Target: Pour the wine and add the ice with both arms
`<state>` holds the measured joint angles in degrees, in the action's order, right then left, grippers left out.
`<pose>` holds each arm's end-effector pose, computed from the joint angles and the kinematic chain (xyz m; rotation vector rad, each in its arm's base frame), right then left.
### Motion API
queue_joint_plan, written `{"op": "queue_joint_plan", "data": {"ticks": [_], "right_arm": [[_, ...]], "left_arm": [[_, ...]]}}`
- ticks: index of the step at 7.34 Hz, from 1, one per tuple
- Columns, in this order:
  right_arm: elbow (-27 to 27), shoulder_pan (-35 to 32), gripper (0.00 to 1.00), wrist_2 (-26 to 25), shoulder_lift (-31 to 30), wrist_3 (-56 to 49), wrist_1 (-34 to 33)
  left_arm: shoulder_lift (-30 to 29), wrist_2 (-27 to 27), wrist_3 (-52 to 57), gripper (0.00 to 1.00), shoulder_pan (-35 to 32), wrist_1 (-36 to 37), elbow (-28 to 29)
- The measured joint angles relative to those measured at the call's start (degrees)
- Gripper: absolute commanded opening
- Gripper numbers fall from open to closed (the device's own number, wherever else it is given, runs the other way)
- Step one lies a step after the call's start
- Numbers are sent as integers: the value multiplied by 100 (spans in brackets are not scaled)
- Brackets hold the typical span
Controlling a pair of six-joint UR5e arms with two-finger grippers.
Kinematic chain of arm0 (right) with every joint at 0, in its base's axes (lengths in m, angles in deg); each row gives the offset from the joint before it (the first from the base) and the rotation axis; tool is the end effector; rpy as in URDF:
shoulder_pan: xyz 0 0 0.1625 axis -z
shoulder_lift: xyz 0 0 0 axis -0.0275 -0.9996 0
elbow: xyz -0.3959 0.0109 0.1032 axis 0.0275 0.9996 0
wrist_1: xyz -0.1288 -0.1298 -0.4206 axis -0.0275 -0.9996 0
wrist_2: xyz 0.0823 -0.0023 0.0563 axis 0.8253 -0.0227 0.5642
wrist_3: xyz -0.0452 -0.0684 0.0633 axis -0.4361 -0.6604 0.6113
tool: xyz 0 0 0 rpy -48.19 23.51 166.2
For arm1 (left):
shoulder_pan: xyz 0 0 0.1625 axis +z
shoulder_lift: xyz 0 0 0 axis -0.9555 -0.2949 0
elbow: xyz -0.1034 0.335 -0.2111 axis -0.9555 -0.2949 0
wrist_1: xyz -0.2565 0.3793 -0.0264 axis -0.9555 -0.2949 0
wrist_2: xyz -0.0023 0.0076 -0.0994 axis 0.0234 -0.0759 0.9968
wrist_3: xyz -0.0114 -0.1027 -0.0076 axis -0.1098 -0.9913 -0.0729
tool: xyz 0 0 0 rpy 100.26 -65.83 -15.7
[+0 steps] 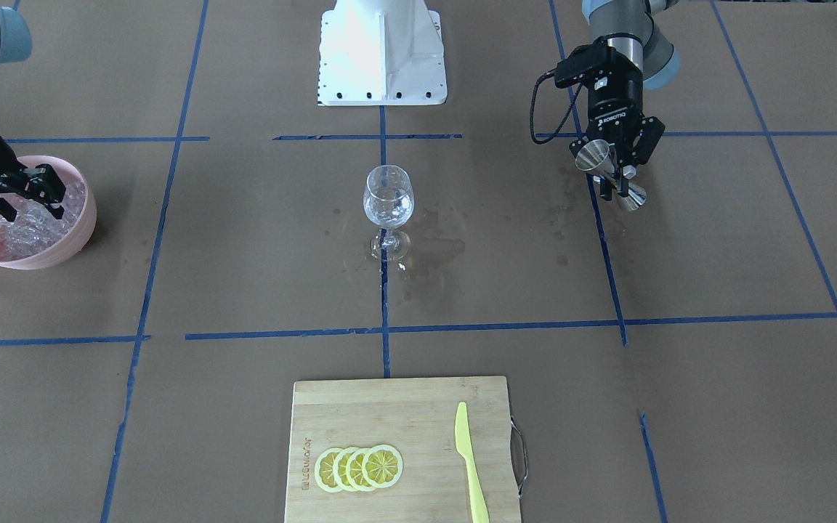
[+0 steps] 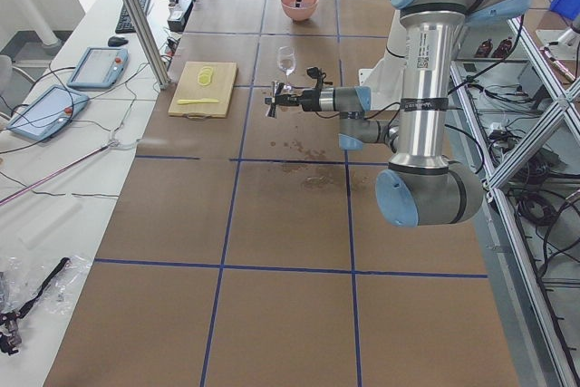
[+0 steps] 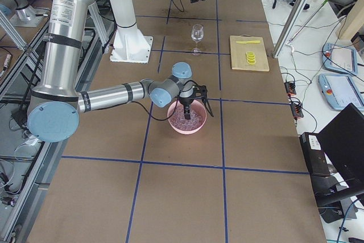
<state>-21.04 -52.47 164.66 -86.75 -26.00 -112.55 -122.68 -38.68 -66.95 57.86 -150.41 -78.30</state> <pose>-0.2415 -0.4342 0.5207 0.1300 -0.7549 0.0130 0.4109 -0.3427 0.3433 1.5386 0.1109 0.2423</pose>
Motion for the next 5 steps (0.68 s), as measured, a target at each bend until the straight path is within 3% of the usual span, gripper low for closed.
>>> {"op": "queue_joint_plan", "data": {"ticks": [2, 3, 5], "right_arm": [[6, 1, 62, 38, -19, 0, -25], [8, 1, 55, 42, -34, -1, -32], [12, 0, 13, 68, -54, -4, -40]], "left_arm": [[4, 5, 0, 0, -4, -4, 0], [3, 9, -4, 0, -7, -5, 0], [21, 11, -7, 0, -11, -11, 0]]}}
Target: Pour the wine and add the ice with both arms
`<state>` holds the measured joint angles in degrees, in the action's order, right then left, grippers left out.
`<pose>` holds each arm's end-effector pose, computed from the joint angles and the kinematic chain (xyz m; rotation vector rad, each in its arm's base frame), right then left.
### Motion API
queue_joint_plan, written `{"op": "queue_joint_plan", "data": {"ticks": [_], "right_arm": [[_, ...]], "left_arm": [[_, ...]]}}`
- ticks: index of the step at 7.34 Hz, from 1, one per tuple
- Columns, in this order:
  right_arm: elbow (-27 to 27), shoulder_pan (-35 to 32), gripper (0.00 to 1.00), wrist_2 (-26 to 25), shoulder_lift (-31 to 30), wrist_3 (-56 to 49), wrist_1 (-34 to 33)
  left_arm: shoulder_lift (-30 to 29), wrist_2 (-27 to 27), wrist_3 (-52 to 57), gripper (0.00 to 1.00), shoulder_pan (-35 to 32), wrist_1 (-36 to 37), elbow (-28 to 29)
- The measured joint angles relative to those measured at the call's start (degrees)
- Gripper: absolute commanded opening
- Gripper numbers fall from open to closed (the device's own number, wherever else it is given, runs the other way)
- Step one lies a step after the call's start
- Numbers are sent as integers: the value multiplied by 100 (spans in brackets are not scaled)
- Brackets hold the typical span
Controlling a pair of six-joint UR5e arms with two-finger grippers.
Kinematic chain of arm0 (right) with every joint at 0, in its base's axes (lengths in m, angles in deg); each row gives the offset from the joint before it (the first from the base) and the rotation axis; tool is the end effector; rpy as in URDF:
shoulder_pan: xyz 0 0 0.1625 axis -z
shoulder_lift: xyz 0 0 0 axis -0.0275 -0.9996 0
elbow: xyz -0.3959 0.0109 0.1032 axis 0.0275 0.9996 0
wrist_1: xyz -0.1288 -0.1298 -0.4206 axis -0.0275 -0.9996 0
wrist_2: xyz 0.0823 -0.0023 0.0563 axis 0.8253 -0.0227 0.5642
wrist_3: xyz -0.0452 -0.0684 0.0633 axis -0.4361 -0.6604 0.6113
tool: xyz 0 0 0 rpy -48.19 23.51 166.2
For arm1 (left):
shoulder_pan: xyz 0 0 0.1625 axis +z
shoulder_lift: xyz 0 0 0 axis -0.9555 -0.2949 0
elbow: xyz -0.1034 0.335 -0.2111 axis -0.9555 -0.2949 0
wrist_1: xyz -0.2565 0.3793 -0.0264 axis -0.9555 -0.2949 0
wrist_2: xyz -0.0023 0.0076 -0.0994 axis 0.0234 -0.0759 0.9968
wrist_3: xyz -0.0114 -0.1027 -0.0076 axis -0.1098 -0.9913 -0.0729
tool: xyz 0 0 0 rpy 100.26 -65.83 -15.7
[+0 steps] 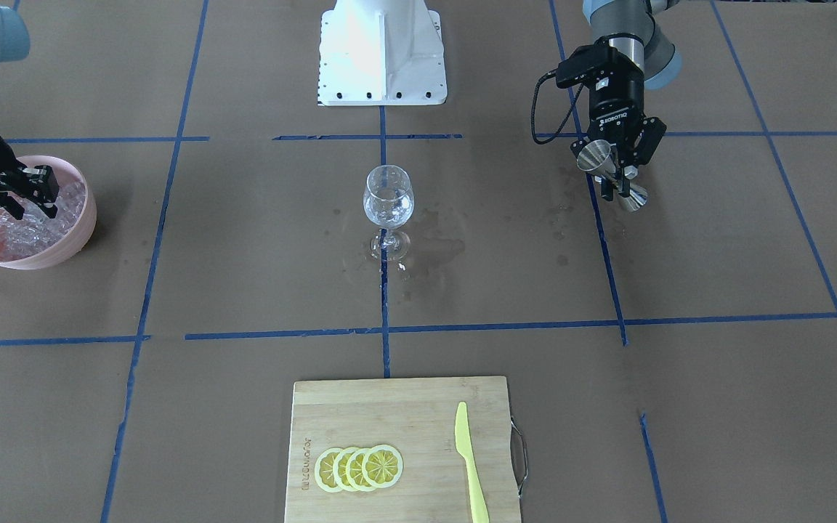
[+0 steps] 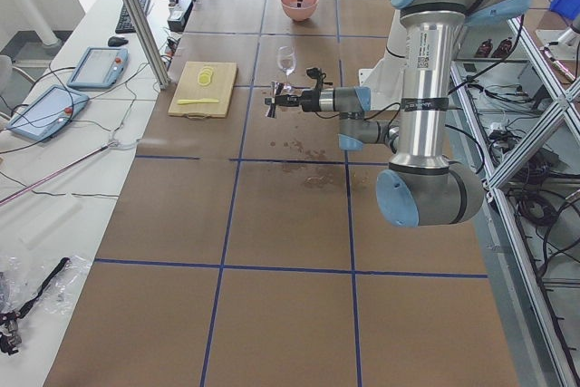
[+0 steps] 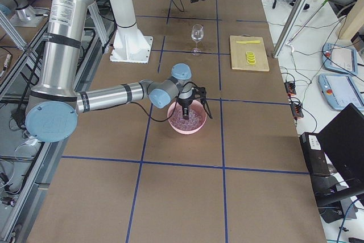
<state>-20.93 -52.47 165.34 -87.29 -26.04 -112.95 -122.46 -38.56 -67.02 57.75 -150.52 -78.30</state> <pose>-0.2400 -0.4306 0.5269 0.1083 -0.7509 0.0131 0.4096 -0.3432 0.3451 1.5377 0.1106 0.2428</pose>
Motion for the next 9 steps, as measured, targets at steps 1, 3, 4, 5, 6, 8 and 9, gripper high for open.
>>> {"op": "queue_joint_plan", "data": {"ticks": [1, 3, 4, 5, 6, 8, 9], "right_arm": [[6, 0, 0, 12, -1, -6, 1], [10, -1, 0, 18, 1, -42, 2], [-13, -14, 0, 17, 1, -58, 4], [-70, -38, 0, 14, -7, -64, 8], [-147, -75, 0, 13, -17, -70, 12], [-373, -188, 0, -23, -31, -47, 27], [-529, -245, 0, -18, -32, -27, 31]], "left_arm": [[10, 0, -5, 0, -1, -2, 0], [48, 1, -32, 0, -2, -3, 0], [59, 1, -47, 0, -2, -3, 0], [105, 5, -96, 0, -2, -5, 6], [234, 62, -319, 0, -2, -9, 17], [586, 263, -1271, 0, -2, -94, 41], [708, 294, -1815, 0, -1, -170, 74]]}}
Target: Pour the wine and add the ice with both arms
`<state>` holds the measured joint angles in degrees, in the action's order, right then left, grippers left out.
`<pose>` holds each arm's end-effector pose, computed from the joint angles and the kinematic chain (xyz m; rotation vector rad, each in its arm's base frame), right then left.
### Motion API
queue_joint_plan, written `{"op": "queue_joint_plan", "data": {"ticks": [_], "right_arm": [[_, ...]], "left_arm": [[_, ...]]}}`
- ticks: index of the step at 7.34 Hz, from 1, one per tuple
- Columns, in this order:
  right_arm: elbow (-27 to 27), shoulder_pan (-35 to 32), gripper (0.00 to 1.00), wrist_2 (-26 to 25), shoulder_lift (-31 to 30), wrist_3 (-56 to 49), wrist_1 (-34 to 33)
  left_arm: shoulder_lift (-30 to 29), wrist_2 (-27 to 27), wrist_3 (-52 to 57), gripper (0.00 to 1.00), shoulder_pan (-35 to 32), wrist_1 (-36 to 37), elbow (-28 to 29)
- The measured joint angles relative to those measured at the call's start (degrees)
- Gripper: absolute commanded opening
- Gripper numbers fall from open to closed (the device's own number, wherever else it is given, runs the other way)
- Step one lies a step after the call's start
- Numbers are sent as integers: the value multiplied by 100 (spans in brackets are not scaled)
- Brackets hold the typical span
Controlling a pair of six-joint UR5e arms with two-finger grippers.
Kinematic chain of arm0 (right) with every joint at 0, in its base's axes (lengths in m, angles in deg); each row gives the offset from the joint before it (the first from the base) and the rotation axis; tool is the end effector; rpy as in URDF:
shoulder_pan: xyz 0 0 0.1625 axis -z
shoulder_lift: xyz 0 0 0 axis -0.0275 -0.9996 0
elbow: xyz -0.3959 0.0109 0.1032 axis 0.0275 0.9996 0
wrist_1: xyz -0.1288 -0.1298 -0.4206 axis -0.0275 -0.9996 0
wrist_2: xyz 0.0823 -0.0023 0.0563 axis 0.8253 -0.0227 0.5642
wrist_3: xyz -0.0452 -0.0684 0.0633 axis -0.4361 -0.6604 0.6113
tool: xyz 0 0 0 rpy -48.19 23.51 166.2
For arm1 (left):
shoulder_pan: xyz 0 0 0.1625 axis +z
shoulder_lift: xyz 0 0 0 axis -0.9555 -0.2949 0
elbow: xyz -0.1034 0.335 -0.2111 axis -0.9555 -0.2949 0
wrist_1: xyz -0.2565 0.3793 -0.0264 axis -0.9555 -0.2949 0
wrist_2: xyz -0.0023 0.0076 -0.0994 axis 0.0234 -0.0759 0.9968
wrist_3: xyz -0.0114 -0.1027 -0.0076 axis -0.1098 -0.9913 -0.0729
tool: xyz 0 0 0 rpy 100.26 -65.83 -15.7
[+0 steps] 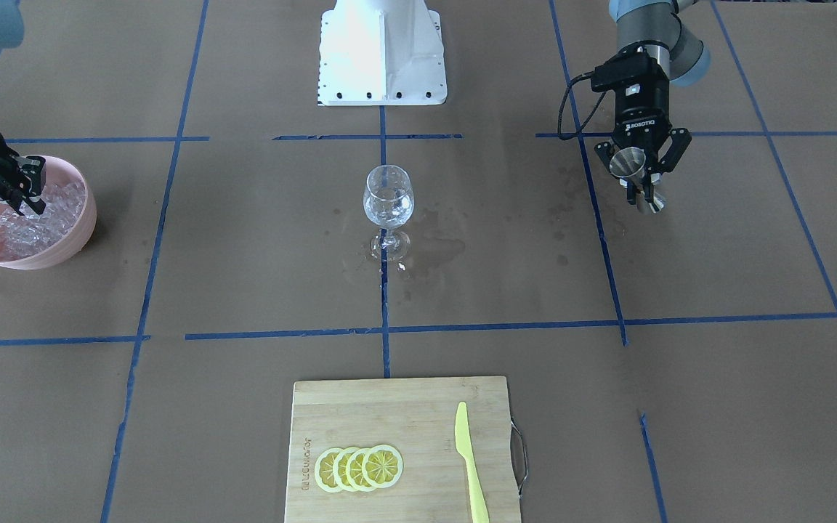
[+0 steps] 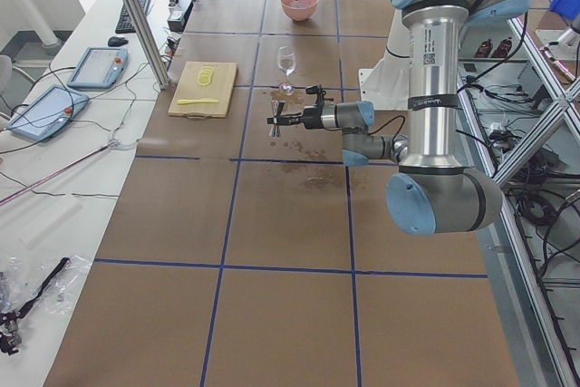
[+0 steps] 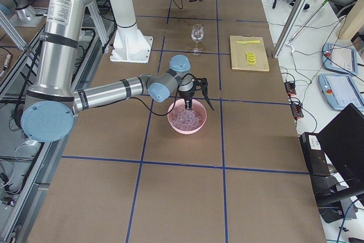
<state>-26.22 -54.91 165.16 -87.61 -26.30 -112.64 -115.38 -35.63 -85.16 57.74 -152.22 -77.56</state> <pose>-0.2168 -0.4347 0.4766 0.1979 -0.8032 0.0264 0.3888 -0.3350 0.4087 1.4479 0.3048 0.1007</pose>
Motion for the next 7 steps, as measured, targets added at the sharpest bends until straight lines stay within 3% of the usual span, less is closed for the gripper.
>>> {"op": "queue_joint_plan", "data": {"ticks": [7], "right_arm": [[-726, -181, 0, 61, 193, 516, 53]], "left_arm": [[23, -31, -3790, 0, 87, -44, 453]]}}
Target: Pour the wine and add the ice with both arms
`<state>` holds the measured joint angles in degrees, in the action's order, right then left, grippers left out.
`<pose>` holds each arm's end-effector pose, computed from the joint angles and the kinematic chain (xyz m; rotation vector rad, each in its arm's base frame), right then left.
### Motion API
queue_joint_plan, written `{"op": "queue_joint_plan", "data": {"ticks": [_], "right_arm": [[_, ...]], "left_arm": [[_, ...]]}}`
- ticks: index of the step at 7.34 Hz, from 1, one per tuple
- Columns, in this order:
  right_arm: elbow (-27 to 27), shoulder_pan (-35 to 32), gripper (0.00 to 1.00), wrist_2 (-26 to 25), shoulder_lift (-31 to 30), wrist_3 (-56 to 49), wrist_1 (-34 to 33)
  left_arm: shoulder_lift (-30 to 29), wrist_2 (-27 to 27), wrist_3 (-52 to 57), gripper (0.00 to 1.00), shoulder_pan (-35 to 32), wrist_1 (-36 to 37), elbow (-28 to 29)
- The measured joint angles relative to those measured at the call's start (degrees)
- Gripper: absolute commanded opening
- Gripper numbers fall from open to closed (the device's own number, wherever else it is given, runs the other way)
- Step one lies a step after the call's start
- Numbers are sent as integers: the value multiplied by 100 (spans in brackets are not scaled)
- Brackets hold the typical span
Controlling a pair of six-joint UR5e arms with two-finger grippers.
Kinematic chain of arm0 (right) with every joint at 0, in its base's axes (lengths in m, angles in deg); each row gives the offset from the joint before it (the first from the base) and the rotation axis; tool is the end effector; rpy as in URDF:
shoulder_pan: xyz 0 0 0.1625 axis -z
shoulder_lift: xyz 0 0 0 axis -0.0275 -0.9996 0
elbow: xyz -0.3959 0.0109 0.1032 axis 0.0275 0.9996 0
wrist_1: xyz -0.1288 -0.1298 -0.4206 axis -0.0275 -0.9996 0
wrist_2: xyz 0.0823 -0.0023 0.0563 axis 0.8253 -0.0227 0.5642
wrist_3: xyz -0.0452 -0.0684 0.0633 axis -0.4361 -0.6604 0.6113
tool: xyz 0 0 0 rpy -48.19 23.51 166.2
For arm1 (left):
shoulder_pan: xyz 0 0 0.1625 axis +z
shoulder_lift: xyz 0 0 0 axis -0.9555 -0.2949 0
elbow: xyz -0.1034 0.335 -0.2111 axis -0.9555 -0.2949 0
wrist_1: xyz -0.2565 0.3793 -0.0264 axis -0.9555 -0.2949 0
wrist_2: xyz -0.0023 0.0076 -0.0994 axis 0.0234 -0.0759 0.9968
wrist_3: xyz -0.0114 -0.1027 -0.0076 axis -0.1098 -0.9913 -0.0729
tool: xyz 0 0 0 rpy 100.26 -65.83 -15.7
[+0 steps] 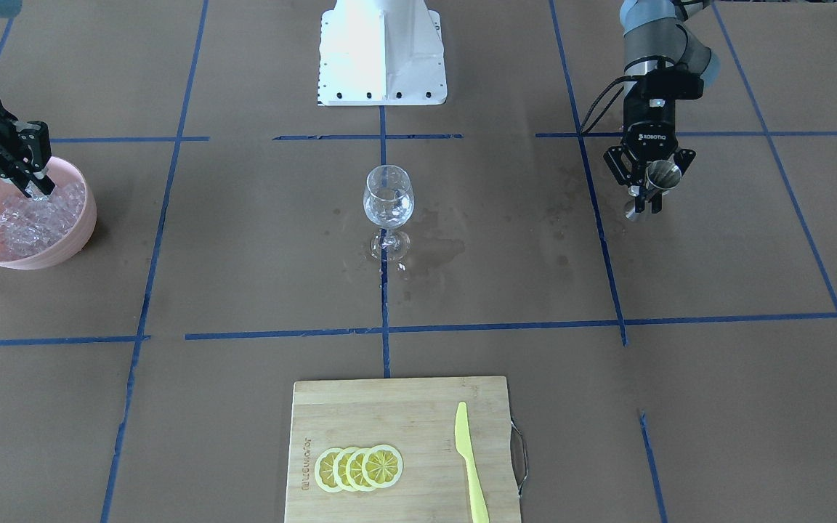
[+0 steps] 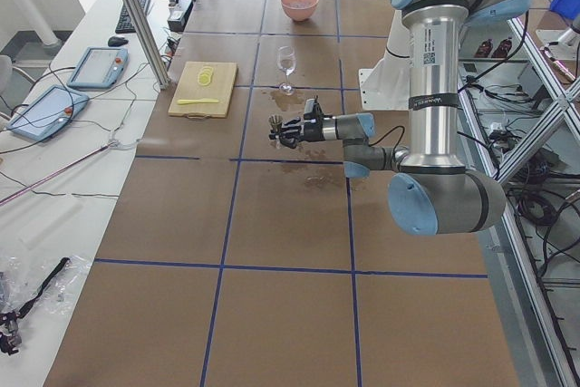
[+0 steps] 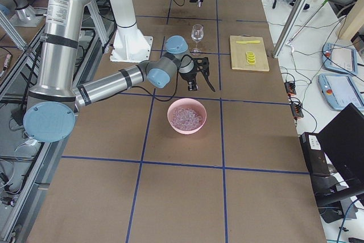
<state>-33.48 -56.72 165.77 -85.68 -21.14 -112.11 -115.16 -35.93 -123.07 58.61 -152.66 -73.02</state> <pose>-0.1992 -0.4342 0.3886 0.2932 -0.9227 0.0888 0.4024 -0.3315 0.4502 1.2705 0.7051 -0.3839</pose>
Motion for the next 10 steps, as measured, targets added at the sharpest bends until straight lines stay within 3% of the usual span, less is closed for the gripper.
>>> {"op": "queue_joint_plan", "data": {"ticks": [4, 9, 10], "right_arm": [[-287, -2, 0, 41, 347, 619, 3], [-412, -2, 0, 55, 828, 1087, 2], [-420, -2, 0, 54, 860, 1130, 3]], "left_arm": [[-341, -366, -918, 0, 43, 56, 735], [-388, -421, -1643, 0, 207, 60, 1093], [-388, -423, -1764, 6, 260, 60, 1106]]}}
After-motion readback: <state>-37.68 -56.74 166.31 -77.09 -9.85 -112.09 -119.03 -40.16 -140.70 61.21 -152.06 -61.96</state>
